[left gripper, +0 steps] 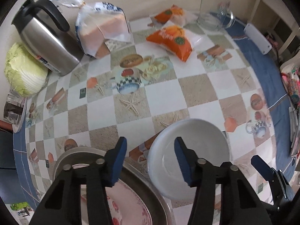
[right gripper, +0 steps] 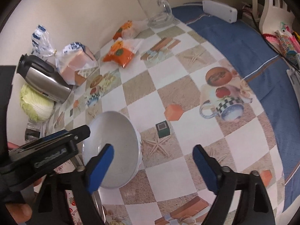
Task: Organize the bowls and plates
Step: 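Move both tools to the rim of the large white round bowl, then close both tools on the large white round bowl rim, then lift the white round bowl with both tools and carry it over the basin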
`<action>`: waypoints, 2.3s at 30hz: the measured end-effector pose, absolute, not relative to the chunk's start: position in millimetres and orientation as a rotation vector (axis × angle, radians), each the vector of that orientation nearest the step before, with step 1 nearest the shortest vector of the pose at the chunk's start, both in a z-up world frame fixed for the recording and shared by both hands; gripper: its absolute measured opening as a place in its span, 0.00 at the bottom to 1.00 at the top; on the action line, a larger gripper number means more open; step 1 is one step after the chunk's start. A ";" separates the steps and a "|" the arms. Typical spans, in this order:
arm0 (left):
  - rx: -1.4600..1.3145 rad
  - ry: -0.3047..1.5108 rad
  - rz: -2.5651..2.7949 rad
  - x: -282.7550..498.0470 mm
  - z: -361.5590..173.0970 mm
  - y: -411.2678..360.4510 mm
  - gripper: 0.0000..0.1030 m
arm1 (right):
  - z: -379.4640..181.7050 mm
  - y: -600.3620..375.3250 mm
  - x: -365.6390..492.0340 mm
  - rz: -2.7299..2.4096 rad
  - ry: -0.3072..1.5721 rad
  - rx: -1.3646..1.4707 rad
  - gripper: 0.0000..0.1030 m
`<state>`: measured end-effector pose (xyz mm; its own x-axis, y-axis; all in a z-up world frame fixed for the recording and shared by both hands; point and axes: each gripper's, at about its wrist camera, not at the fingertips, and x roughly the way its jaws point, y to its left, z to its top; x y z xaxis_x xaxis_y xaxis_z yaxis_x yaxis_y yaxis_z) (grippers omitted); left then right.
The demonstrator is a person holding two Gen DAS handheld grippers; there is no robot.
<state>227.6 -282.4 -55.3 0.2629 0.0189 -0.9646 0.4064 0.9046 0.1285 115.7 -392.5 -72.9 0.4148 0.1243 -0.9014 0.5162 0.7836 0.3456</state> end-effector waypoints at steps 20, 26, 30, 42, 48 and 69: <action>0.357 1.360 -0.304 232.3 -83.7 -291.1 0.19 | -100.9 -379.5 130.6 -0.195 1.201 0.686 0.41; 0.342 1.374 -0.364 224.9 -81.1 -305.6 0.15 | -99.2 -394.4 122.5 -0.253 1.191 0.689 0.31; 0.322 1.401 -0.389 224.0 -86.8 -309.9 0.15 | -104.1 -406.7 115.9 -0.293 1.195 0.716 0.31; 0.247 1.355 -0.423 220.4 -67.8 -304.3 0.13 | -96.5 -404.3 115.5 -0.282 1.193 0.695 0.24; 0.237 1.271 -0.453 214.5 -40.3 -300.5 0.13 | -69.5 -402.5 113.7 -0.299 1.147 0.637 0.24; 0.081 1.011 -0.383 172.1 40.4 -203.4 0.13 | 24.6 -326.2 114.0 -0.164 0.966 0.490 0.24</action>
<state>172.1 -203.4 40.4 0.4708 -0.2749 -0.8383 0.3493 0.9306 -0.1091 114.0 -326.2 24.6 0.5665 0.0812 -0.8201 0.3467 0.8793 0.3265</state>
